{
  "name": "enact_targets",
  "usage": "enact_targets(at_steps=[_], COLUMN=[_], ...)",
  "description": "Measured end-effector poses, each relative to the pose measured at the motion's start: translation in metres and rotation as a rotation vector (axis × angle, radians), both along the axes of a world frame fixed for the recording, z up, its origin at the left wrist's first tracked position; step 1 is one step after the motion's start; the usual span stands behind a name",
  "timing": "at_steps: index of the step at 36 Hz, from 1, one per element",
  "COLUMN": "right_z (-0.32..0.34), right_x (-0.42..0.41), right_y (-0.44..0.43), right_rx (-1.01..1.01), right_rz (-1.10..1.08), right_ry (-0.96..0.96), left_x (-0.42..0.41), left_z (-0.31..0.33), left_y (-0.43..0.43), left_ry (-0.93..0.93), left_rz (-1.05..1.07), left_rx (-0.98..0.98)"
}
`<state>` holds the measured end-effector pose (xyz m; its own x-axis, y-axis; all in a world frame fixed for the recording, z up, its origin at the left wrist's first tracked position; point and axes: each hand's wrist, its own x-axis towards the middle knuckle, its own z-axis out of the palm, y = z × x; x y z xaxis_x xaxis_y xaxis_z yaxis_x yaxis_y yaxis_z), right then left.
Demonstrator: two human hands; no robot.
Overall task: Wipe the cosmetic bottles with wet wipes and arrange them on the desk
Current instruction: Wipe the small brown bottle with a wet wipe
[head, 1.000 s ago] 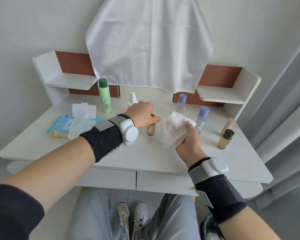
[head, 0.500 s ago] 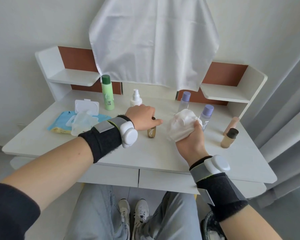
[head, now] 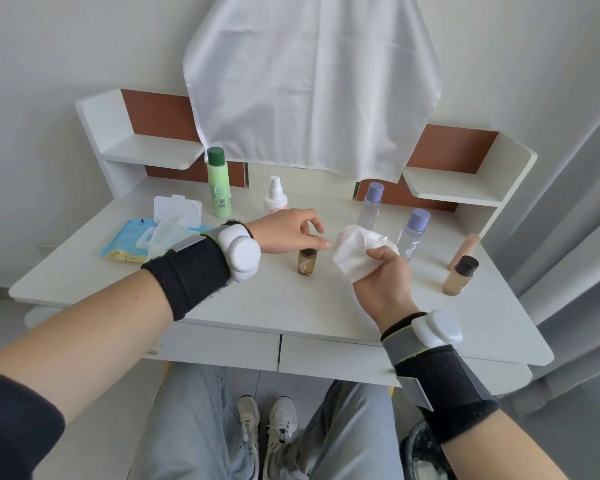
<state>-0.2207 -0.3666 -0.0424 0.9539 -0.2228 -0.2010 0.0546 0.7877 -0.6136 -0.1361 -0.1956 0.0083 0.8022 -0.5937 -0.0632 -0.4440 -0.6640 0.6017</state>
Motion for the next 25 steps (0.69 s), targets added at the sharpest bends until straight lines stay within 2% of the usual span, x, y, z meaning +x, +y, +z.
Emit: enact_targets(at_steps=[4,9,17,25], right_z=[-0.002,-0.006,-0.008,-0.003], right_x=[0.000,0.000,0.001,0.002], right_y=[0.001,-0.001,-0.003,0.002], right_rx=[0.043,0.044,0.040,0.045], right_rz=[-0.020,-0.004,-0.005,-0.083], right_ry=[0.031,0.087,0.129,0.106], left_x=[0.003,0.009,0.017,0.015], left_z=[0.001,0.001,-0.004,-0.003], left_y=[0.005,0.010,0.011,0.013], left_ry=[0.056,0.036,-0.085,0.120], left_rz=[-0.079,-0.164,-0.106,-0.069], left_rx=[-0.013,-0.014,-0.047,-0.187])
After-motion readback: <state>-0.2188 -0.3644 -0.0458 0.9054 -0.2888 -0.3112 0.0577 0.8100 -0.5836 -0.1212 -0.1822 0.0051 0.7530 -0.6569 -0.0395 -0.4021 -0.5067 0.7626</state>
